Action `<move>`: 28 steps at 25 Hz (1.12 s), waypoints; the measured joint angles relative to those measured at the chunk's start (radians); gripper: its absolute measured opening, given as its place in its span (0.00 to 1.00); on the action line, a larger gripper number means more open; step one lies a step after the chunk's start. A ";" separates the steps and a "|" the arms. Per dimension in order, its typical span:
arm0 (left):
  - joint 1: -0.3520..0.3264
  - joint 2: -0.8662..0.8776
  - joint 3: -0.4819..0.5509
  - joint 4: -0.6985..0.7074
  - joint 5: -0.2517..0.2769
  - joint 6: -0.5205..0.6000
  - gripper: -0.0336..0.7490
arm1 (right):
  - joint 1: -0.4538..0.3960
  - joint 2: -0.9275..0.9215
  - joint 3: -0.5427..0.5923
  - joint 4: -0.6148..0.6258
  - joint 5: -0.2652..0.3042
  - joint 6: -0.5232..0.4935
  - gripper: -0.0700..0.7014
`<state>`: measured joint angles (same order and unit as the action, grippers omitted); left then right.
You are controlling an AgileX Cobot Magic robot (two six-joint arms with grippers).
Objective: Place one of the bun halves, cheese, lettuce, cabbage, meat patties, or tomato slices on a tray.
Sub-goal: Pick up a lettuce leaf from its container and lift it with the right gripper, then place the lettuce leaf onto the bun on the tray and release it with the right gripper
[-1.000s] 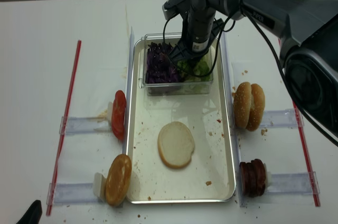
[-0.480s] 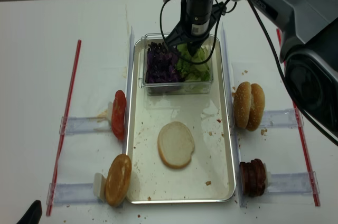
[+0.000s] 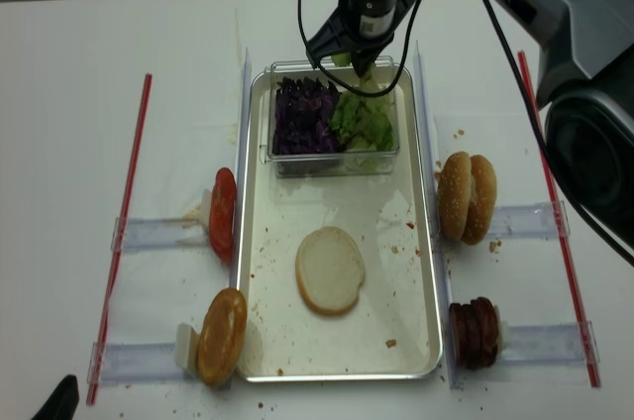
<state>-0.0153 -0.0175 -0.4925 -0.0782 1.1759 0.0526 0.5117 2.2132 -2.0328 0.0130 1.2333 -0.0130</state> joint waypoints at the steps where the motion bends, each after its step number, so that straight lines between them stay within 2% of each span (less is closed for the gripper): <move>1: 0.000 0.000 0.000 0.000 0.000 0.000 0.83 | 0.000 -0.002 0.000 0.000 0.000 0.000 0.15; 19: 0.000 0.000 0.000 0.000 0.000 0.000 0.83 | 0.004 -0.071 0.005 0.061 0.004 0.013 0.15; 28: 0.000 0.000 0.000 0.000 0.000 0.000 0.83 | 0.062 -0.165 0.165 0.070 0.004 0.006 0.15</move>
<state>-0.0153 -0.0175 -0.4925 -0.0782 1.1759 0.0526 0.5739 2.0485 -1.8678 0.0832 1.2373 -0.0068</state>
